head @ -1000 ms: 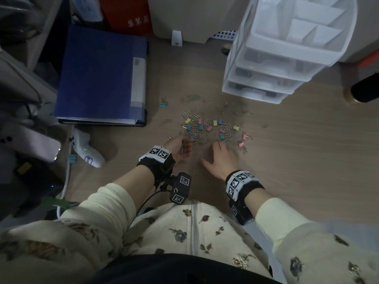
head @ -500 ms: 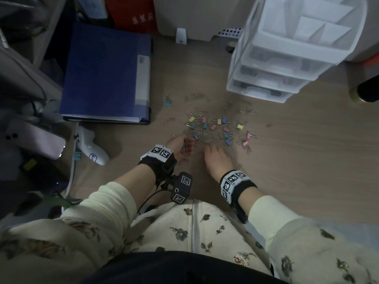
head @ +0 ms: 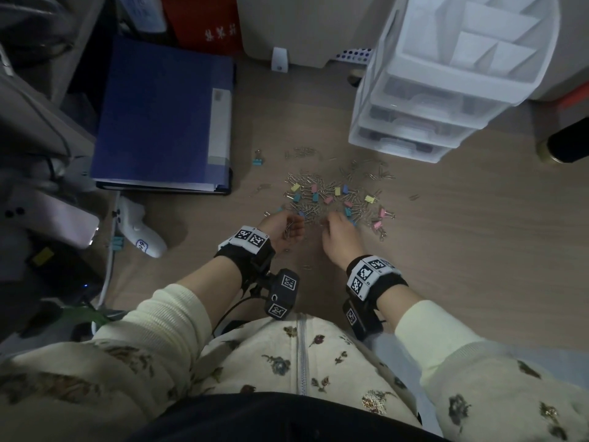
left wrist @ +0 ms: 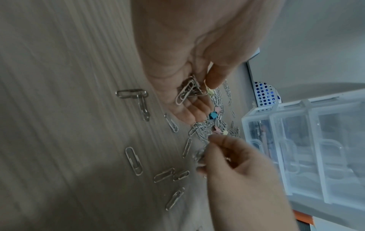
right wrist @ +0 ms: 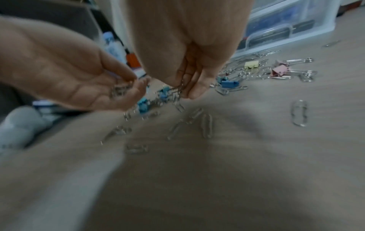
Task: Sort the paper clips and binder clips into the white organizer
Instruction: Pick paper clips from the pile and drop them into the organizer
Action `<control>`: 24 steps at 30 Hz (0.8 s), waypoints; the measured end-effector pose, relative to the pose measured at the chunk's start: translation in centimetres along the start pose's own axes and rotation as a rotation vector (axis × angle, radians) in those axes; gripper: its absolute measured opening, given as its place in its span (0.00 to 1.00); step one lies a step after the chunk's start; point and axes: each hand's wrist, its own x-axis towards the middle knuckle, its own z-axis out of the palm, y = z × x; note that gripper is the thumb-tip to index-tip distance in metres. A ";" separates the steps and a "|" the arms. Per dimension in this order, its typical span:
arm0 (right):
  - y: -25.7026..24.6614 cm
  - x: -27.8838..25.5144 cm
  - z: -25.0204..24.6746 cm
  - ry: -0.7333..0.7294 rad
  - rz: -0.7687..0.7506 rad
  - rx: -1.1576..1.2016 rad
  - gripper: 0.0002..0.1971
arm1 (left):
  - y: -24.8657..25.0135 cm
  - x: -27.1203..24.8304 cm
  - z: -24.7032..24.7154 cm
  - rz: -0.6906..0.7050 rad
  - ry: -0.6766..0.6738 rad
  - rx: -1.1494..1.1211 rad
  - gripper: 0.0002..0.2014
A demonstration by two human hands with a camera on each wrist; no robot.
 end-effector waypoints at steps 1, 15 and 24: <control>-0.4 0.2 -0.3 0.037 -0.023 0.085 0.12 | 0.1 -0.1 0.1 0.002 -0.011 -0.007 0.14; -3.7 0.8 -2.5 0.109 -0.233 0.400 0.11 | 1.0 -1.7 0.9 0.032 -0.198 -0.112 0.12; -0.6 -0.3 -1.5 -0.010 -0.053 -0.023 0.20 | 0.8 -0.5 -0.1 -0.059 -0.011 -0.024 0.13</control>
